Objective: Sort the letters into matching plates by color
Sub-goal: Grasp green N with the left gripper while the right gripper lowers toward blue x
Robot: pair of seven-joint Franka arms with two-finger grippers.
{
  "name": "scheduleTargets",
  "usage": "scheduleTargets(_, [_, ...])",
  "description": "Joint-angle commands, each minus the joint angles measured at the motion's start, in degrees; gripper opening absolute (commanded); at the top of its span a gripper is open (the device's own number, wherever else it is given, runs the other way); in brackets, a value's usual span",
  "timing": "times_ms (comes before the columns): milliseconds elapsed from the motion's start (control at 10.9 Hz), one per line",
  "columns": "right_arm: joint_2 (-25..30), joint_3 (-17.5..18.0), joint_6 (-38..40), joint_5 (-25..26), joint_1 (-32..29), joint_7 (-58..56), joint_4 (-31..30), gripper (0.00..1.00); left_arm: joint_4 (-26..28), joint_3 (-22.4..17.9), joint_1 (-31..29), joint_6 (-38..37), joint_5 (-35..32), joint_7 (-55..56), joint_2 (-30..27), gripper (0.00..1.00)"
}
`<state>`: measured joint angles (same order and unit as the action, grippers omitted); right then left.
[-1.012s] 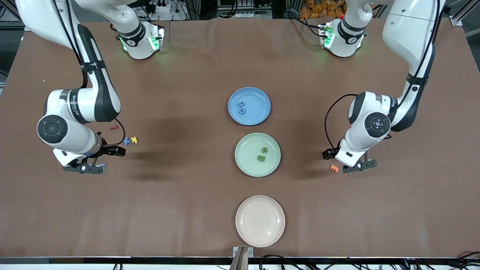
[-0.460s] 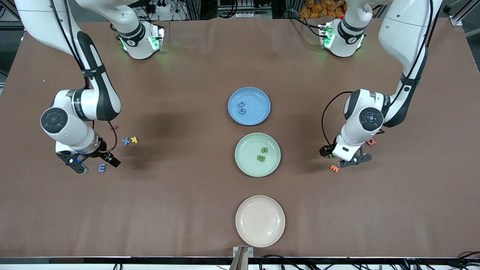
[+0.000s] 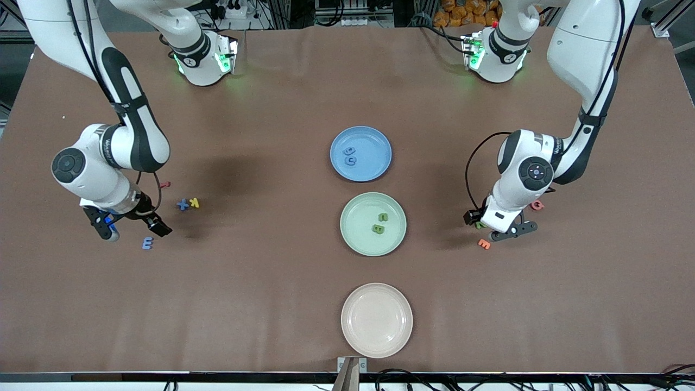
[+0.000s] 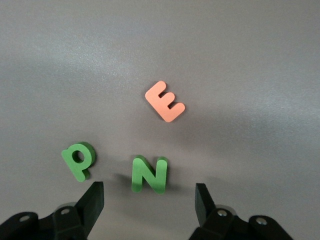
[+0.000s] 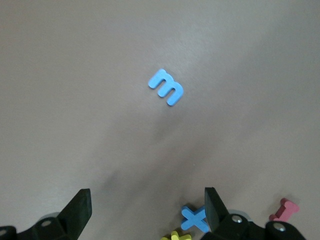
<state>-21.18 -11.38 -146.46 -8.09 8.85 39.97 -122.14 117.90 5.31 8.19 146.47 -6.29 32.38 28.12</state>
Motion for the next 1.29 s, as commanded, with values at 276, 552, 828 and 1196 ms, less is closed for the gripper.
scheduleTargets(276, [1.1,0.7,-4.0,-8.9,-0.7,0.8,-6.5,1.0,-0.9,0.0,-0.4,2.2,-0.7,0.3,2.0,0.74])
scheduleTargets(552, [-0.2,0.7,-7.4,-11.9,-0.6,0.8,-8.8,1.0,-1.0,0.0,-0.5,2.2,-0.7,-0.4,2.1,0.68])
scheduleTargets(828, [-1.4,0.7,-7.8,-12.0,-0.5,0.8,-9.4,0.99,-1.3,0.0,-1.5,2.2,-0.7,-1.6,2.2,0.63])
scheduleTargets(1196, [-2.8,0.7,-9.3,-11.9,0.1,0.8,-9.5,0.93,-1.5,0.0,-1.5,2.2,-0.6,-1.6,2.5,0.6])
